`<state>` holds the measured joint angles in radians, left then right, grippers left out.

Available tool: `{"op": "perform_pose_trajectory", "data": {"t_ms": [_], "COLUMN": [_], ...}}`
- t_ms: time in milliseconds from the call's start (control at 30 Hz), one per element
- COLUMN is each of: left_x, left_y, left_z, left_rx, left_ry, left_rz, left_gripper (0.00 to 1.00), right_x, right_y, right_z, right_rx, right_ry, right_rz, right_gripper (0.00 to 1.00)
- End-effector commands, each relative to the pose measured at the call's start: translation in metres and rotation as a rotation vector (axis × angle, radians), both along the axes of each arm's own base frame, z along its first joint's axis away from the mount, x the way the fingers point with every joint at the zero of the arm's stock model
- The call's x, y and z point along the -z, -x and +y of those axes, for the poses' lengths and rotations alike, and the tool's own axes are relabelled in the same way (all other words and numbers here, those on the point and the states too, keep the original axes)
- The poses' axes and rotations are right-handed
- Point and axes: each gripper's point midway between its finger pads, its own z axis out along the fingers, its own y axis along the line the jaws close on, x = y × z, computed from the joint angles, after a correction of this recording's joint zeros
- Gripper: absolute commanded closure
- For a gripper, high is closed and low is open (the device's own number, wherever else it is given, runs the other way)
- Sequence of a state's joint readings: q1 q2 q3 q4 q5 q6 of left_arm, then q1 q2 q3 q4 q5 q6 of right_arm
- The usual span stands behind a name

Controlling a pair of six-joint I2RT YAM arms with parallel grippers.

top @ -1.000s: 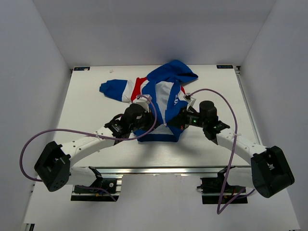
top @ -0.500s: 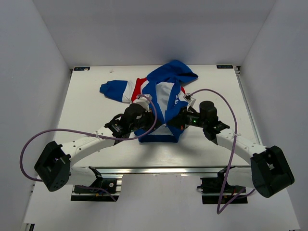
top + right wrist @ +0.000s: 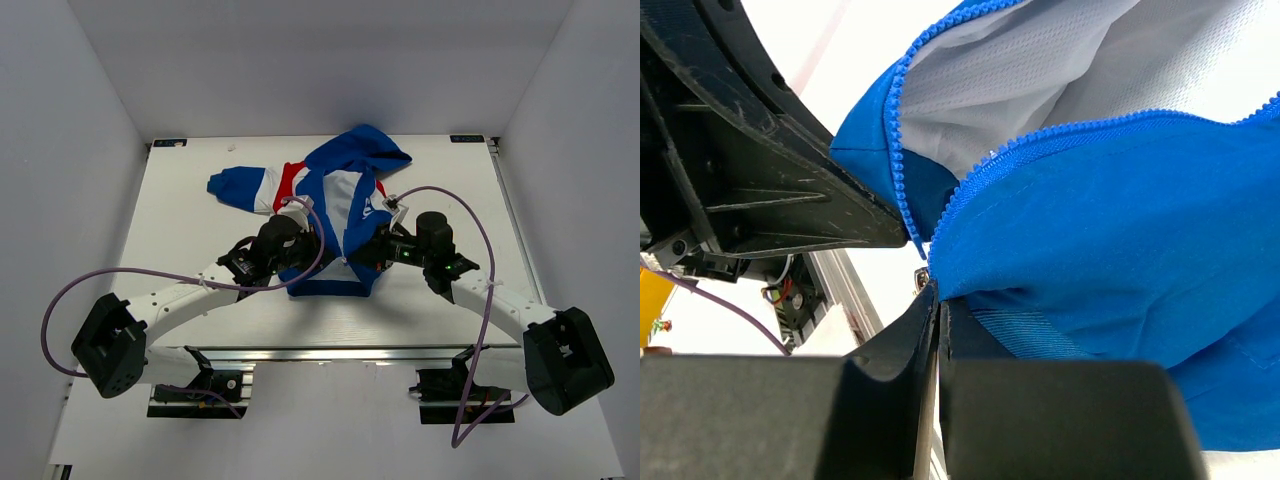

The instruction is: Zip up the jacket

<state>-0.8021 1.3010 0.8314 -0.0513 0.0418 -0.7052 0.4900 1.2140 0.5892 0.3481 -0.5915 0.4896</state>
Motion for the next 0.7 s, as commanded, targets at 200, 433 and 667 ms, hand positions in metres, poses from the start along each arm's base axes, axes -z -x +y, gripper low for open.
{"op": "perform_pose_trajectory", "data": {"t_ms": [200, 433, 667], "left_x": [-0.0174, -0.0166, -0.0176], "left_y": [0.0013, 0.0023, 0.0041], "left_z": [-0.0009, -0.0022, -0.0014], "left_rx": [0.009, 0.017, 0.022], "left_ry": [0.039, 0.042, 0.046], "left_rz": [-0.034, -0.031, -0.034], "left_gripper": [1.0, 1.0, 1.0], "right_x": [-0.0237, -0.0252, -0.0234], "right_y": [-0.0016, -0.0034, -0.0051], "right_z": [0.0026, 0.0039, 0.0025], "right_rx": [-0.014, -0.015, -0.002], "right_ry": [-0.06, -0.063, -0.057], "right_rz": [-0.077, -0.083, -0.082], "right_gripper": [1.0, 1.0, 1.0]}}
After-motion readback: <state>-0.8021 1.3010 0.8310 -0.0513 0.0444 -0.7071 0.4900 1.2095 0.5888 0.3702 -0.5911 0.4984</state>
